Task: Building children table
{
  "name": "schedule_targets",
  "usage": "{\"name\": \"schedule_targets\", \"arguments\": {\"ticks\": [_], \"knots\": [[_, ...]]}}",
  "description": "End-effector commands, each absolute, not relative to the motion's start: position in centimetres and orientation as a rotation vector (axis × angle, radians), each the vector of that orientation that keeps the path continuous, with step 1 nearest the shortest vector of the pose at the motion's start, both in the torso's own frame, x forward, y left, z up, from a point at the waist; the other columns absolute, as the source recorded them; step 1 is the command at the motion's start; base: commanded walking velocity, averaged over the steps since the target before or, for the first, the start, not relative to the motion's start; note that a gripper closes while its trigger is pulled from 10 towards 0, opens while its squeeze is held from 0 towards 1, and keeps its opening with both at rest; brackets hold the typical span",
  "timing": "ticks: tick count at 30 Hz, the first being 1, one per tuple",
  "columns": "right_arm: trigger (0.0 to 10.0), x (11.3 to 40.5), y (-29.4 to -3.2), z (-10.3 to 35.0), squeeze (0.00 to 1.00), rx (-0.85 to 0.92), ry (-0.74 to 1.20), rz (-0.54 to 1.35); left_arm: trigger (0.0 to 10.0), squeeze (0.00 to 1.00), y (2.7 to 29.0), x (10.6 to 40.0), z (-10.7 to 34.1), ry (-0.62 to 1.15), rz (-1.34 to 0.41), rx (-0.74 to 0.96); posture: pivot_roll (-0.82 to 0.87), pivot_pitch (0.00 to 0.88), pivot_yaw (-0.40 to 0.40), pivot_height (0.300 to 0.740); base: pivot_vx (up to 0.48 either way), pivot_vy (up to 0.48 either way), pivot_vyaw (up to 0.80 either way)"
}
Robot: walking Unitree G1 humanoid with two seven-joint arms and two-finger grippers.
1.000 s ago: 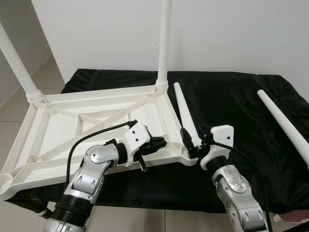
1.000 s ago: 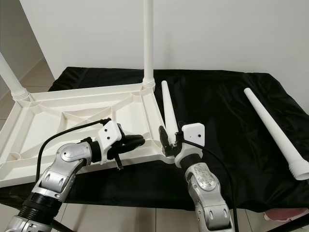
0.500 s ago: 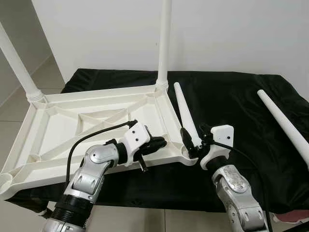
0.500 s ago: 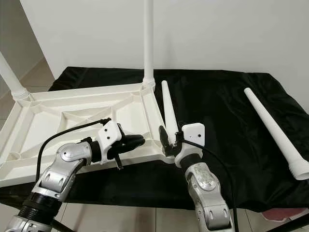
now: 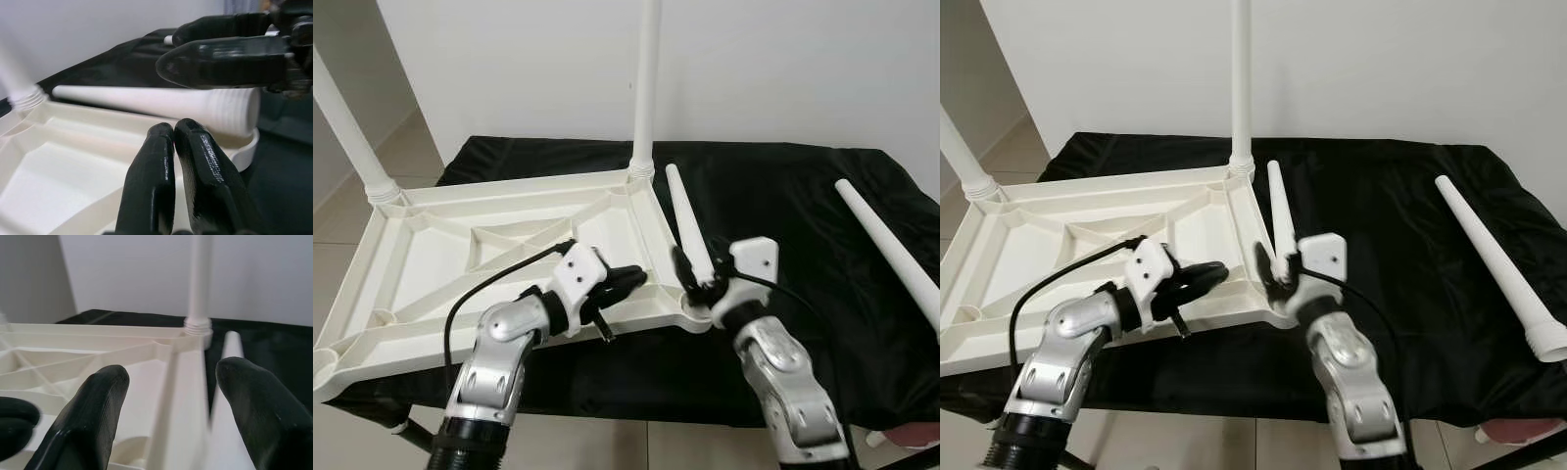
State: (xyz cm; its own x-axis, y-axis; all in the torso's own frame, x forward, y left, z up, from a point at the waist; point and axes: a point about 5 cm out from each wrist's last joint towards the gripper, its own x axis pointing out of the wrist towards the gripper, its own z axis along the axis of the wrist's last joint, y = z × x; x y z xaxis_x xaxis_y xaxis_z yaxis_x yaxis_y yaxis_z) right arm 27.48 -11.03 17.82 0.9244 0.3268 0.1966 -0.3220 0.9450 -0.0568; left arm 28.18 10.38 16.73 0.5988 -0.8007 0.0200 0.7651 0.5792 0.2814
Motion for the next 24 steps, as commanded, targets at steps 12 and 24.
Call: {"name": "schedule_targets", "arguments": {"ticks": [12,24], "knots": [[10.0,27.6,-10.9,17.4,0.0,-0.026,-0.193,0.339,10.0,0.0,12.8,29.6,17.5,-0.192,-0.39,0.203,0.04,0.0,0.0,0.74,0.0,0.0,0.0],[10.0,27.8,-11.5,16.8,0.0,-0.038,-0.18,0.303,10.0,0.0,14.7,29.3,15.7,-0.09,-0.261,0.082,0.04,0.071,-0.051,0.74,0.0,0.0,0.0]]}}
